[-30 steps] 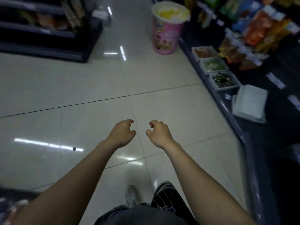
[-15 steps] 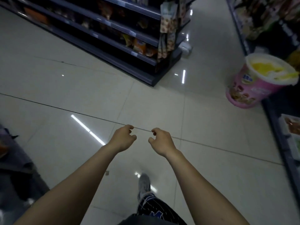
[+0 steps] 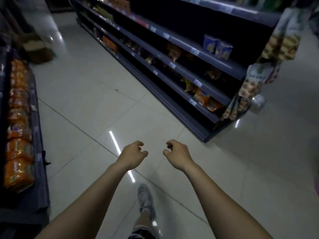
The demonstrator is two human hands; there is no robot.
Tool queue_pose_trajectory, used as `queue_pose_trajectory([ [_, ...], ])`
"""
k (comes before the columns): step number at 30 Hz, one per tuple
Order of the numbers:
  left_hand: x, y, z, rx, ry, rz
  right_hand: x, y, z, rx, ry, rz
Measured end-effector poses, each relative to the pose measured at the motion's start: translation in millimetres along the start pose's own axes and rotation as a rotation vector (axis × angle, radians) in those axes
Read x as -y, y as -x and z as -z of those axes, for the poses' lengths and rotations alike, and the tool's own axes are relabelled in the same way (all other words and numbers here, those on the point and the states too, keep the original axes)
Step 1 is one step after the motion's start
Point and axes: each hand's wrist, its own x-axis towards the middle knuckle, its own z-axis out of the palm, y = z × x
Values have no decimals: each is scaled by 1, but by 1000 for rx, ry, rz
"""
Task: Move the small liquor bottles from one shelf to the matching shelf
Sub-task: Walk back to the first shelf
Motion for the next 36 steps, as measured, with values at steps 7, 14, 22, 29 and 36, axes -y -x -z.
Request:
queue_pose_trajectory([
  [7, -65, -214, 116, -80, 66, -46, 90, -217, 71, -62, 4, 33],
  [14, -124, -383, 188, -91, 28, -64, 142, -402, 122, -91, -18, 36],
  [22, -181, -595, 240, -117, -17, -27, 183, -647, 150, -34, -48, 44],
  [29, -221, -733, 321, -180, -8, 64, 234, -812, 179, 20, -35, 31],
  [36, -244, -867, 376, -146, -4, 48, 280, -933, 188, -52, -80, 6],
])
